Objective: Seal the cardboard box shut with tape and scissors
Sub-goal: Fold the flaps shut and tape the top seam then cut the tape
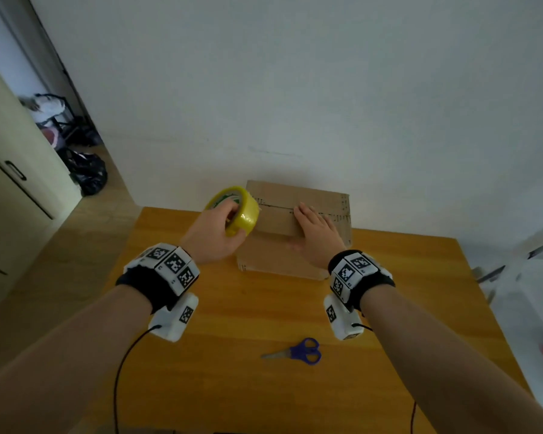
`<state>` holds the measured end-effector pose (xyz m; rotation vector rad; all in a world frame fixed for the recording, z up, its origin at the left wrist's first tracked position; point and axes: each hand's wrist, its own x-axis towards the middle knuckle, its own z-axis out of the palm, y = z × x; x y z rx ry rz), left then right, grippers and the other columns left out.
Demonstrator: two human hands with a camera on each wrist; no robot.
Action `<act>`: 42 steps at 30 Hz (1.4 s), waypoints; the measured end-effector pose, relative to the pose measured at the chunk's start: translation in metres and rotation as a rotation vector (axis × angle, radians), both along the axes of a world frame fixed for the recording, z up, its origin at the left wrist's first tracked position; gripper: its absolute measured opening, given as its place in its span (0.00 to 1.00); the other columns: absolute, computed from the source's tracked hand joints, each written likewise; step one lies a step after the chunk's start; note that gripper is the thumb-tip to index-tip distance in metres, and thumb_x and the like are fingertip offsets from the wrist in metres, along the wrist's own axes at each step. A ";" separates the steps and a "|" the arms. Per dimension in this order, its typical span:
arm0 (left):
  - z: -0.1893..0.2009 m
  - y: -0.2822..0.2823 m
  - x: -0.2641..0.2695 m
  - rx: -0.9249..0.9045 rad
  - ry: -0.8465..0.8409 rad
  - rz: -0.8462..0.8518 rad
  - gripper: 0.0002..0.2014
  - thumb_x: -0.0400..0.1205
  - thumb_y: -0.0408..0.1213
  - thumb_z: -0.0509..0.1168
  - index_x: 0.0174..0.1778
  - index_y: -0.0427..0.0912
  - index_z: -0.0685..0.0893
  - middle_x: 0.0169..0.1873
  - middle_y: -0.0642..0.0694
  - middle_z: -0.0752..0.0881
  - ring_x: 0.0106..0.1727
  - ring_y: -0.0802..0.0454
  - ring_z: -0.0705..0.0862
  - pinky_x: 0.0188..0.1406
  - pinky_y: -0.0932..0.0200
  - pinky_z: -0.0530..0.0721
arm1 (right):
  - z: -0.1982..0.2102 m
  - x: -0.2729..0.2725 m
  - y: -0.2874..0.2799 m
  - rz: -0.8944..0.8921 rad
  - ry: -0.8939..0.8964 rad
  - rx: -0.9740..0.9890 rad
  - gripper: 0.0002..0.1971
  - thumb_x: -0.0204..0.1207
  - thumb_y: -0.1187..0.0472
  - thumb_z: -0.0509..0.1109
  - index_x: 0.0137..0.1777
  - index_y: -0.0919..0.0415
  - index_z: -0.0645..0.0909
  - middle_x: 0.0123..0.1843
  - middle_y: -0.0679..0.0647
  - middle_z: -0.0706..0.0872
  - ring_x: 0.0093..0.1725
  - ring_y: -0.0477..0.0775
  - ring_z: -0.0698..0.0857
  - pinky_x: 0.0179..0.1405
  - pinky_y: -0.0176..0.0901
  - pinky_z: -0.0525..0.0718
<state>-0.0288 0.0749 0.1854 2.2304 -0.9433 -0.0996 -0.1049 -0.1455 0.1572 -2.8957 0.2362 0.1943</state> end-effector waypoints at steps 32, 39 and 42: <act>0.025 -0.083 0.034 0.389 -0.162 -0.313 0.22 0.78 0.41 0.63 0.70 0.44 0.76 0.64 0.47 0.82 0.61 0.47 0.80 0.61 0.49 0.79 | 0.023 0.019 -0.014 -0.344 -0.517 0.622 0.09 0.81 0.64 0.64 0.55 0.60 0.86 0.52 0.53 0.90 0.51 0.49 0.85 0.46 0.36 0.79; 0.040 -0.088 0.041 0.510 -0.093 -0.324 0.25 0.81 0.43 0.61 0.75 0.47 0.70 0.71 0.46 0.77 0.68 0.45 0.76 0.67 0.51 0.74 | 0.023 0.027 -0.022 -0.296 -0.514 0.599 0.07 0.82 0.62 0.63 0.52 0.61 0.83 0.48 0.53 0.88 0.46 0.48 0.83 0.44 0.33 0.79; 0.048 -0.090 0.048 0.569 -0.054 -0.326 0.26 0.83 0.45 0.60 0.78 0.49 0.65 0.74 0.46 0.73 0.71 0.45 0.74 0.68 0.54 0.72 | 0.023 0.026 -0.027 -0.270 -0.505 0.625 0.07 0.83 0.63 0.62 0.51 0.61 0.82 0.44 0.52 0.86 0.38 0.43 0.80 0.35 0.29 0.75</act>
